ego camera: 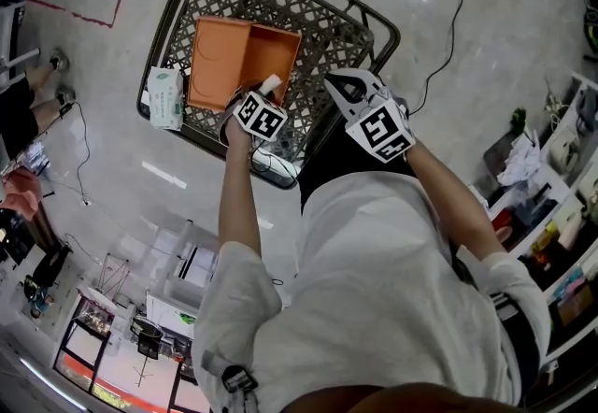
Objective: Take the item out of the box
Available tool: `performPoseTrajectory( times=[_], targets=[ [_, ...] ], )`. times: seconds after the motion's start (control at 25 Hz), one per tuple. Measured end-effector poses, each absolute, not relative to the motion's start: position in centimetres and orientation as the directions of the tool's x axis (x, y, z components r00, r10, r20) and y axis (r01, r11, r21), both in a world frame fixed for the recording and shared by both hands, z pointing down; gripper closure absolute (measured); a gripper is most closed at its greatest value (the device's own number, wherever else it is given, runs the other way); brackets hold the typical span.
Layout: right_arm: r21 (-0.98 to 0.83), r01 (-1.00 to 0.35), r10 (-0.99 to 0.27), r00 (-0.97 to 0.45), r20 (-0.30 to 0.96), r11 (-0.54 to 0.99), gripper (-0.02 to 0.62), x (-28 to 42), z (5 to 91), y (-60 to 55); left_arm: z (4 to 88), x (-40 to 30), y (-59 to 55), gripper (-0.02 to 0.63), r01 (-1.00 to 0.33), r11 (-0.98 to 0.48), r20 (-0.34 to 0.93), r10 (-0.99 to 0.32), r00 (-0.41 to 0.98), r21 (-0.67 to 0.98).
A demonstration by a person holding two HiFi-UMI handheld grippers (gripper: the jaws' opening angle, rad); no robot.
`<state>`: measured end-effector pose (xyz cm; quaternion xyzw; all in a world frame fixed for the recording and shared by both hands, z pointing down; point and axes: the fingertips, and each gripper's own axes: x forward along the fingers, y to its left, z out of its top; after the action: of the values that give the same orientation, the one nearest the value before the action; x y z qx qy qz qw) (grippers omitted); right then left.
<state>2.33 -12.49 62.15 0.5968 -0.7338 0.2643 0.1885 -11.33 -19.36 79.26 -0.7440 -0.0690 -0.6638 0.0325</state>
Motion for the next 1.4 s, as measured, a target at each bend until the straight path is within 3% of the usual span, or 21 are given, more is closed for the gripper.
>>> performPoseTrajectory(
  times=[0.72,1.4],
  targets=[
    [-0.153,-0.966,-0.767,-0.259,0.587,0.209,0.591,0.8,61.4,-13.9,75.1,-8.9,-20.1,0.48,-0.147,-0.989,0.942,-0.02,0.336,0.031],
    [-0.142,-0.93,-0.741,-0.358,0.569,0.34,0.591,-1.9,60.0,-15.9,69.0,-8.0,-19.2,0.479,-0.488,-0.866,0.84,-0.179,0.512,0.112]
  ],
)
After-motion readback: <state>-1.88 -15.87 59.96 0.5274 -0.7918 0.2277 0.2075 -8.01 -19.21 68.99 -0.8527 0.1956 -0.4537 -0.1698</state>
